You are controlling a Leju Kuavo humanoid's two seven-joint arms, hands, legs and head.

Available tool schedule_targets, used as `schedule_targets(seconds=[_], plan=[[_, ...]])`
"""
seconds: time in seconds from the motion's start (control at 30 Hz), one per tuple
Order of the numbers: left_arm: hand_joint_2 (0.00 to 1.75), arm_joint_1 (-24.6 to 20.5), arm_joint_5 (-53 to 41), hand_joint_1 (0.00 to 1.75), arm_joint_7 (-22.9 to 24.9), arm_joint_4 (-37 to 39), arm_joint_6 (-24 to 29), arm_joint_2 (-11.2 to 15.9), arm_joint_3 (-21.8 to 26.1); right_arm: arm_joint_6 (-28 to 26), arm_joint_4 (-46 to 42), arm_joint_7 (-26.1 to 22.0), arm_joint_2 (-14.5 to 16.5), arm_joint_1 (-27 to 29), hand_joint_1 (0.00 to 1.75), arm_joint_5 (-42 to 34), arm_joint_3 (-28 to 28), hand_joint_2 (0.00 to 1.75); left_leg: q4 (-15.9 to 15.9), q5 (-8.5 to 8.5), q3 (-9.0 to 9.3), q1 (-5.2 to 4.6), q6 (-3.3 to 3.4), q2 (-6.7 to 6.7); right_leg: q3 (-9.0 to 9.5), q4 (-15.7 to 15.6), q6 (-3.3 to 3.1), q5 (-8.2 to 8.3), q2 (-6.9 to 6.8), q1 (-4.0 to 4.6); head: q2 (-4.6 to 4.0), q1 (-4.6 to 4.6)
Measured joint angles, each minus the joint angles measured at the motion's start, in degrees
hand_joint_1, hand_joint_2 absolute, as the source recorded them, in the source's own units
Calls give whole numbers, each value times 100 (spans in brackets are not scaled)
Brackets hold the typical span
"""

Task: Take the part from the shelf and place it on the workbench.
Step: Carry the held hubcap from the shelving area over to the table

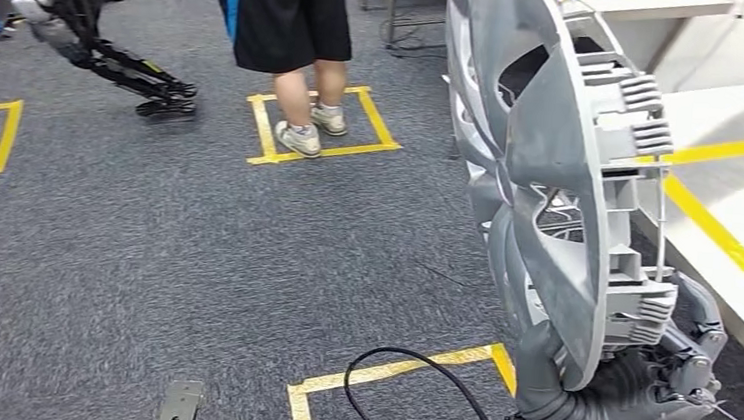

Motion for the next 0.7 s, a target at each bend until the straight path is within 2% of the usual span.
schedule_targets(seconds=[0.03, 0.07, 0.1, 0.13, 0.17, 0.2, 0.23, 0.27, 0.3, 0.33, 0.37, 0.43, 0.47, 0.5, 0.53, 0.57, 0.63, 0.67, 0.7], plan=[[175, 4, -9, 0, 0, 0, 5, 4, 1, 0, 0, 1, 2, 1, 175, -2, -2, 175, 25, 87, -40, 0, 9, -17, 2, 1, 1, 2, 82, 1, 0, 1], [175, 6, -20, 0, 0, 0, 12, 8, 1, 0, 0, 1, 3, 2, 175, -3, -3, 175, -182, 283, 31, 2, 22, -44, 8, 1, 7, 6, 169, -1, 0, 1], [175, 5, -28, 0, 0, 0, 18, 12, 1, 0, 0, 1, 5, 3, 175, -5, -4, 175, -543, 526, 180, 8, 36, -119, 12, 1, 19, 12, 254, -6, 0, 1], [175, 6, -35, 0, 0, 0, 23, 15, 1, 0, 0, 0, 7, 3, 175, -8, -5, 175, -943, 730, 343, 20, 52, -276, 5, 9, 41, 17, 332, -3, 0, 1], [175, 7, -38, 0, 0, 0, 26, 19, 1, 0, 0, -2, 8, 3, 175, -12, -6, 175, -1279, 853, 479, 38, 64, -419, -15, 21, 67, 23, 408, -2, 0, 4], [175, 8, -38, 0, 0, 0, 28, 23, 1, 0, 0, -4, 9, 4, 175, -19, -9, 175, -1478, 896, 553, 47, 76, -536, -43, 26, 102, 34, 473, -4, 0, 7], [175, 9, -38, 0, 0, 0, 30, 26, 1, 0, 0, -5, 10, 7, 175, -28, -16, 175, -1561, 887, 579, 47, 94, -589, -71, 22, 143, 51, 539, -10, 0, 5], [175, 8, -38, 0, 0, 0, 31, 27, 2, 0, 0, -6, 11, 11, 175, -36, -27, 175, -1584, 884, 586, 44, 122, -536, -98, 4, 185, 70, 607, -26, 0, 5], [175, 5, -38, 0, 0, 0, 32, 26, 3, -1, 0, -6, 12, 16, 175, -43, -39, 175, -1593, 899, 592, 38, 161, -466, -119, -1, 221, 80, 597, -36, 0, 1], [175, 4, -39, 0, 0, 0, 33, 22, 4, -1, -1, -5, 14, 18, 175, -46, -49, 175, -1609, 913, 603, 38, 204, -394, -158, 51, 251, 45, 482, -30, 0, 15], [175, 6, -42, 0, 0, 0, 34, 18, 5, -2, -1, -7, 15, 18, 175, -45, -54, 175, -1624, 924, 613, 41, 243, -316, -240, 207, 275, -52, 303, -18, 0, 36], [175, 24, -44, 0, 0, 0, 34, 16, 5, -2, -2, -9, 17, 17, 175, -45, -56, 175, -1632, 920, 625, 27, 288, -151, -556, 886, 309, -416, -85, 1, 0, 72], [175, 35, -45, 0, 0, 0, 35, 19, 5, -2, -1, -9, 17, 18, 175, -45, -57, 175, -1630, 914, 628, 18, 296, -59, -741, 1279, 323, -588, -165, -2, 0, 73], [175, 42, -45, 0, 0, 0, 36, 21, 6, -2, -1, -9, 17, 20, 175, -46, -58, 175, -1629, 908, 631, 11, 299, 32, -868, 1557, 333, -682, -200, -5, 0, 72], [175, 44, -45, 0, 0, 0, 36, 24, 7, -2, 0, -8, 17, 21, 175, -46, -60, 175, -1628, 900, 637, 9, 296, 117, -891, 1630, 337, -669, -216, -6, 0, 73], [175, 42, -45, 0, 0, 0, 36, 25, 7, -2, 0, -8, 18, 21, 175, -46, -61, 175, -1628, 887, 651, 8, 287, 196, -780, 1453, 337, -549, -237, -6, 0, 72], [175, 39, -45, 0, 0, -1, 36, 25, 7, -2, 0, -9, 20, 21, 175, -45, -62, 175, -1623, 844, 700, -4, 243, 330, -311, 662, 322, -226, -411, 8, 0, 73], [175, 38, -45, 0, 0, -1, 35, 27, 7, -2, 0, -10, 23, 22, 175, -44, -62, 175, -1617, 820, 725, -18, 212, 383, -108, 322, 294, -118, -497, 16, 0, 67], [175, 36, -45, 0, 0, -2, 35, 29, 6, -2, 0, -10, 26, 24, 175, -43, -62, 175, -1613, 803, 745, -34, 183, 425, 13, 117, 258, -72, -558, 24, 0, 62]])
